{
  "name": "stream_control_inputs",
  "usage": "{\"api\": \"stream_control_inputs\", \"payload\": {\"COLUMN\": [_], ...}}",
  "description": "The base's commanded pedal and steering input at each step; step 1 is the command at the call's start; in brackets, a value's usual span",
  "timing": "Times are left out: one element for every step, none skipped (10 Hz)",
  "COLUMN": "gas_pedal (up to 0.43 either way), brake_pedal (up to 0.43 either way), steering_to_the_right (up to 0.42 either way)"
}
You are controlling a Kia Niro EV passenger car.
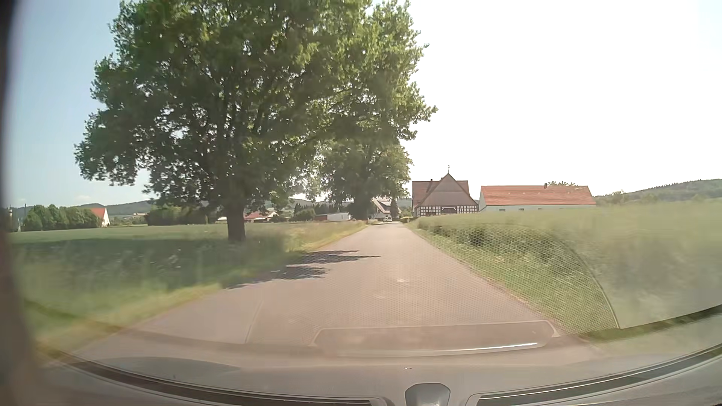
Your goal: Follow the waypoints while adhering to traffic rules and regulations
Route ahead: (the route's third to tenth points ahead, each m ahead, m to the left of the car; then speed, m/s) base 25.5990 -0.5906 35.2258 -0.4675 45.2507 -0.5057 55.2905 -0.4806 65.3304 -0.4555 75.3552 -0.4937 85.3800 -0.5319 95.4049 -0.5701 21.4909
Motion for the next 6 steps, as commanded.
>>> {"api": "stream_control_inputs", "payload": {"gas_pedal": [0.197,0.197,0.197,0.189,0.177,0.169], "brake_pedal": [0.006,0.006,0.006,0.006,0.006,0.006], "steering_to_the_right": [0.006,0.005,0.005,0.004,0.005,0.005]}}
